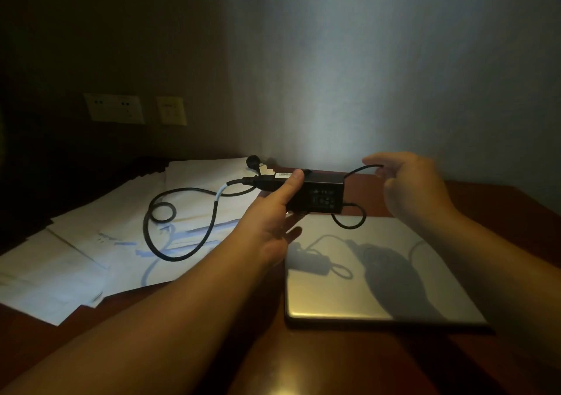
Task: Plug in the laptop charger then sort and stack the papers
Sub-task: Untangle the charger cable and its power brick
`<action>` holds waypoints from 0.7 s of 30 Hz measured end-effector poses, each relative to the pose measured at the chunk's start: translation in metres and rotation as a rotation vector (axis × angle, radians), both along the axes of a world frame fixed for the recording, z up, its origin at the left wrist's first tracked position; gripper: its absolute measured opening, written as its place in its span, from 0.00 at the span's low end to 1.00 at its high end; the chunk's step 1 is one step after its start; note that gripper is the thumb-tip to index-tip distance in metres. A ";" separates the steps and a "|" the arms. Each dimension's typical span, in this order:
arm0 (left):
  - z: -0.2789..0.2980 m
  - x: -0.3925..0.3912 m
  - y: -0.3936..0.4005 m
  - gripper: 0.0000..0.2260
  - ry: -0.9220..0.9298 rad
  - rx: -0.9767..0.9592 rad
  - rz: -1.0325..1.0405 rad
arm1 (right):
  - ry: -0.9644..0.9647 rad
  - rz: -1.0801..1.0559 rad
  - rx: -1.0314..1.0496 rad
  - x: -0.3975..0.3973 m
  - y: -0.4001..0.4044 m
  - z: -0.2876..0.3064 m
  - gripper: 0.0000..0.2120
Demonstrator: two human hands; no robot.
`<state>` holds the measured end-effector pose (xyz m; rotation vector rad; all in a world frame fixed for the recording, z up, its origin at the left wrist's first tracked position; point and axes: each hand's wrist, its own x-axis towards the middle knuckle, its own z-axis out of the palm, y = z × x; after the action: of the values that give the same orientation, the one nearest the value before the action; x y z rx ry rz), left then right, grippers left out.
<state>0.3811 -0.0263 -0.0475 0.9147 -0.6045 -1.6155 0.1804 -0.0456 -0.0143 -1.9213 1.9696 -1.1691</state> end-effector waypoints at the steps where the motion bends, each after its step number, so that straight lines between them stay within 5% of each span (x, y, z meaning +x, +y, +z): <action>1: -0.001 0.000 0.000 0.28 0.000 0.003 0.007 | 0.008 -0.007 -0.007 -0.001 -0.001 -0.001 0.26; 6: 0.003 0.000 -0.001 0.21 0.140 0.027 0.024 | 0.125 0.012 -0.056 -0.005 -0.008 -0.022 0.25; 13: 0.007 0.001 -0.003 0.18 0.061 -0.018 0.080 | 0.402 0.139 0.225 -0.008 0.000 -0.039 0.21; 18: 0.008 -0.001 -0.005 0.33 0.089 -0.074 0.096 | 0.555 0.351 0.489 0.002 0.020 -0.032 0.14; 21: 0.007 -0.006 -0.006 0.33 0.174 -0.064 0.103 | 0.542 0.419 0.548 0.016 0.029 -0.031 0.11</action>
<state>0.3752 -0.0320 -0.0408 0.7377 -0.4782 -1.5550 0.1967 -0.0169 -0.0451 -2.2914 1.6945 0.0132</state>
